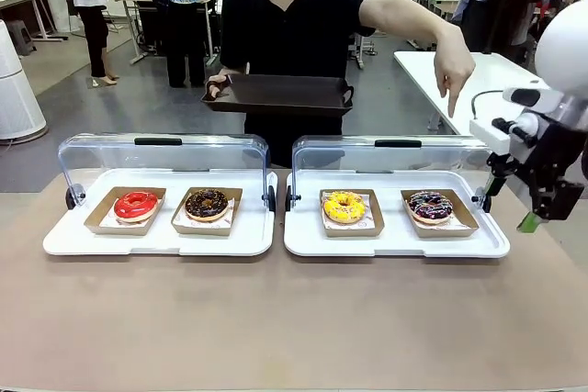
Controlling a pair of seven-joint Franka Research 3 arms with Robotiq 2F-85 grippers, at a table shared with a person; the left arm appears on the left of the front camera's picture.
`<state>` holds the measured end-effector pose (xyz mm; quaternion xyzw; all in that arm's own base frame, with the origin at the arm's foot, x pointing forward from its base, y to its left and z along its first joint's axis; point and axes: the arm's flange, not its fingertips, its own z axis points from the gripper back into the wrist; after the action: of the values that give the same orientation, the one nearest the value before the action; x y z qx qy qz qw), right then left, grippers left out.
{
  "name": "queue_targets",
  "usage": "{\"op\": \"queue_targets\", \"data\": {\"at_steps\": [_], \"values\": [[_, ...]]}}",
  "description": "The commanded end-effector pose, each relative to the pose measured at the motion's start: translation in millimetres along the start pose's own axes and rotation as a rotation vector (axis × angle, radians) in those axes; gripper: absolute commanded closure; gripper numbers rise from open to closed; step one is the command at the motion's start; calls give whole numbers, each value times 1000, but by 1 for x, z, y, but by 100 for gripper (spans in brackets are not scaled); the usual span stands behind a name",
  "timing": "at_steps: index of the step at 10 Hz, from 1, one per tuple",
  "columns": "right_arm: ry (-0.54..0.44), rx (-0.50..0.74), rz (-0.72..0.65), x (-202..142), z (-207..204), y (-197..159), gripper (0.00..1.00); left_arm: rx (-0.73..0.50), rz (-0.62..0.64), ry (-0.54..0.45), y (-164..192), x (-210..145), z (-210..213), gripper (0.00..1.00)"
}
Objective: Provide the desired donut to the person.
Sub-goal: Pick up and lift the Paper togo box containing the Donut pointed at by the person.
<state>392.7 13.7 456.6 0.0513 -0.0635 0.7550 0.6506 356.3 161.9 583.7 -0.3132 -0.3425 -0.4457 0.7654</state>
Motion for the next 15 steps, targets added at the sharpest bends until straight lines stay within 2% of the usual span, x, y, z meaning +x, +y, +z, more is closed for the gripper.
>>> {"op": "queue_targets", "data": {"at_steps": [1,2,3,8,12,15], "values": [[-29,-50,-41,-1,-9,-7,0,-4,-6,-15,0,0,2,0],[-78,-60,-57,-3,-5,-7,0,-4,-6,-15,0,0,2,0],[-6,-12,-14,-4,-6,-4,0,-4,-6,-15,0,0,2,0],[-20,-22,-17,-5,-6,-5,0,-4,-6,-15,0,0,2,0],[88,14,-96,6,-53,-25,0,-4,-6,-15,0,0,2,0],[79,-5,-76,4,-75,-44,0,-4,-6,-15,0,0,2,0]]}}
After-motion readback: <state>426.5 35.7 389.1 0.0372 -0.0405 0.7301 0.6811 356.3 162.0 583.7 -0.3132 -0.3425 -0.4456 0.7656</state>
